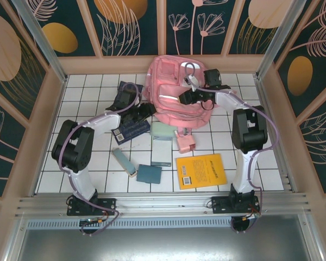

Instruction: Pack the student bag

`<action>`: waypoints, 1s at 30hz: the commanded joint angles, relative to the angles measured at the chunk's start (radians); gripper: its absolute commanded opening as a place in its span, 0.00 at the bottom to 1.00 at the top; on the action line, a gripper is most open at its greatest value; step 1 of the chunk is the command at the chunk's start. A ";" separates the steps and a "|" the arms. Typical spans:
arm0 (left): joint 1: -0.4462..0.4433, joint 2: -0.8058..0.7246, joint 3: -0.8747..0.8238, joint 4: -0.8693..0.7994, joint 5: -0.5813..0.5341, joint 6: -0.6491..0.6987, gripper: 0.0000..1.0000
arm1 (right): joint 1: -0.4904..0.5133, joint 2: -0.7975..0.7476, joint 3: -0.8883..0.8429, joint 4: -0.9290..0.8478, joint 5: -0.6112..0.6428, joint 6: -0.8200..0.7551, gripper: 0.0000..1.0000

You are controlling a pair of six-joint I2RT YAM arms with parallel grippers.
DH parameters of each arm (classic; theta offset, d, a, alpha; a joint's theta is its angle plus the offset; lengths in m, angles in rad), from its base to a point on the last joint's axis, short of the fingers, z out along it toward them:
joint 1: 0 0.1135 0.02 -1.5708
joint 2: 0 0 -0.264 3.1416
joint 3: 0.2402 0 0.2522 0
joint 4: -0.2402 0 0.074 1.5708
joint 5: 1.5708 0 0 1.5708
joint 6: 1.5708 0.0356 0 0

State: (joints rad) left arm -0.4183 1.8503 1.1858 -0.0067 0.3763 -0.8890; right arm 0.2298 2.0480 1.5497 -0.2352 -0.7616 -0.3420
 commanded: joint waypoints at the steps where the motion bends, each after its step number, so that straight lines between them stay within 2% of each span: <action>1: -0.004 0.030 0.067 -0.045 -0.011 -0.011 0.47 | -0.015 -0.018 0.019 0.052 -0.066 -0.160 0.49; 6: -0.004 0.028 0.055 -0.036 0.032 -0.005 0.46 | -0.041 0.178 0.328 -0.262 -0.242 -0.270 0.53; 10: -0.004 0.022 0.033 -0.026 0.056 0.001 0.45 | -0.034 0.248 0.402 -0.356 -0.310 -0.301 0.56; 16: -0.004 0.041 0.042 -0.027 0.064 0.013 0.44 | 0.010 0.289 0.390 -0.403 -0.188 -0.328 0.61; 18: -0.004 0.051 0.050 -0.021 0.067 0.008 0.44 | 0.011 0.291 0.374 -0.402 -0.191 -0.326 0.61; 21: -0.004 0.062 0.063 -0.022 0.061 0.012 0.44 | 0.012 0.285 0.356 -0.404 -0.221 -0.324 0.57; 30: 0.005 0.144 0.171 -0.061 0.048 0.034 0.43 | 0.058 0.255 0.332 -0.417 -0.228 -0.353 0.27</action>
State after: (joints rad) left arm -0.4175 1.9583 1.2968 -0.0765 0.4168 -0.8783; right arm 0.2455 2.3333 1.8996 -0.5922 -0.9588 -0.6605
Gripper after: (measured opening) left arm 0.435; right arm 0.288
